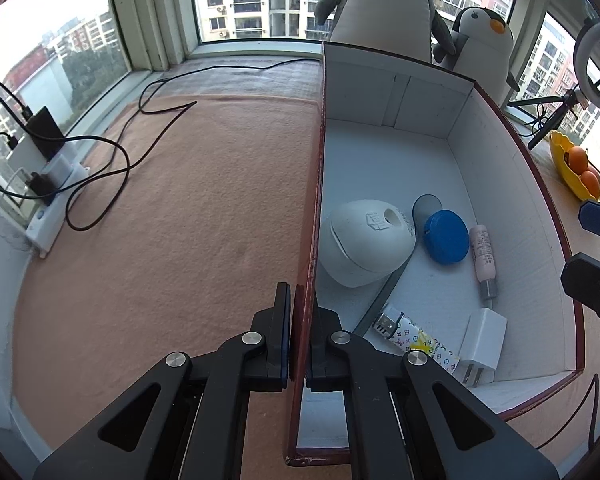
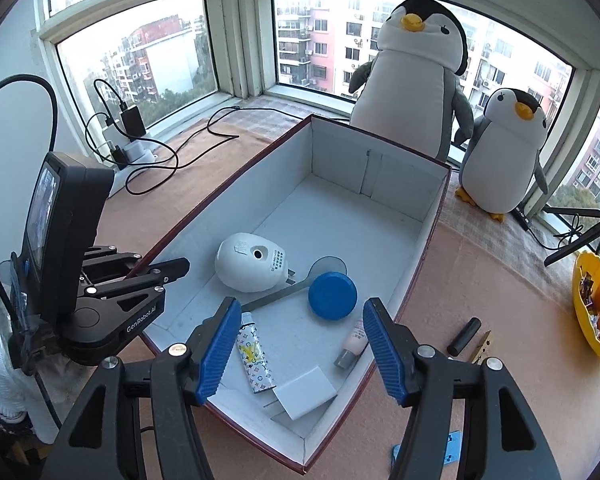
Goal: Organize rigid objects
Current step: 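Reach the right gripper down and grasp the small blue-capped bottle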
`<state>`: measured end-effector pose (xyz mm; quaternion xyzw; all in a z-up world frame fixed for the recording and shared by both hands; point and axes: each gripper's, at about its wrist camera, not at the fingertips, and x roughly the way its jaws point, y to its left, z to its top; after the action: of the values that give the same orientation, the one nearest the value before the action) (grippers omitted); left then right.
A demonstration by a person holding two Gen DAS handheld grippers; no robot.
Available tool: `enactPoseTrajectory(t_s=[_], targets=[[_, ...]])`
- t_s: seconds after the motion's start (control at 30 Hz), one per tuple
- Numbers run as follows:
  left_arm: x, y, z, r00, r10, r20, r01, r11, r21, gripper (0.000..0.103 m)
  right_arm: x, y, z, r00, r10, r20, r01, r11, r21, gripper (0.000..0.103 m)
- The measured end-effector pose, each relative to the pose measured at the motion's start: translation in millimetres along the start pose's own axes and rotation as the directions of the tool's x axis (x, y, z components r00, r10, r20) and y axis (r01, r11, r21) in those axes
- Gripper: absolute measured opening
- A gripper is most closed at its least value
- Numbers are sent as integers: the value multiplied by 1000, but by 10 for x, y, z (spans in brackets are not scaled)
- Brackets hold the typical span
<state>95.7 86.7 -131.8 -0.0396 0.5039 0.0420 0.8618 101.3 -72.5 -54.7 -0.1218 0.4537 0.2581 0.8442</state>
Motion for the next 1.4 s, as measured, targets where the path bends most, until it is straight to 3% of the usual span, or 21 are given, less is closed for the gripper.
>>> enactPoseTrajectory(t_s=[0.37,0.77,0.87,0.93,1.17,1.4], targets=[[-9,12,-4,1000,-1,-3,1,1000,-1,4,-154,-397,-145,999,-42,14,41,997,72,59],[-16,-6,8,1000,11,-11,-11,1000,1,5,-257,-1323,-563,989,-144,-43,150,962,227,59],[-18,-10,5,1000,14,-15,-14,1000,-2,17,-244,-1518,-653,985,-159,-61,169,952,256,59],[-22,-12,5,1000,13,-16,-13,1000,-3,18,-214,-1654,-716,983,-166,-78,181,942,283,59],[-41,-11,-4,1000,24,-16,-24,1000,-9,18,-56,-1966,-876,983,-130,-128,170,910,377,59],[-37,-1,-14,999,30,-26,-30,999,-17,18,130,-2023,-925,986,-67,-150,125,901,415,55]])
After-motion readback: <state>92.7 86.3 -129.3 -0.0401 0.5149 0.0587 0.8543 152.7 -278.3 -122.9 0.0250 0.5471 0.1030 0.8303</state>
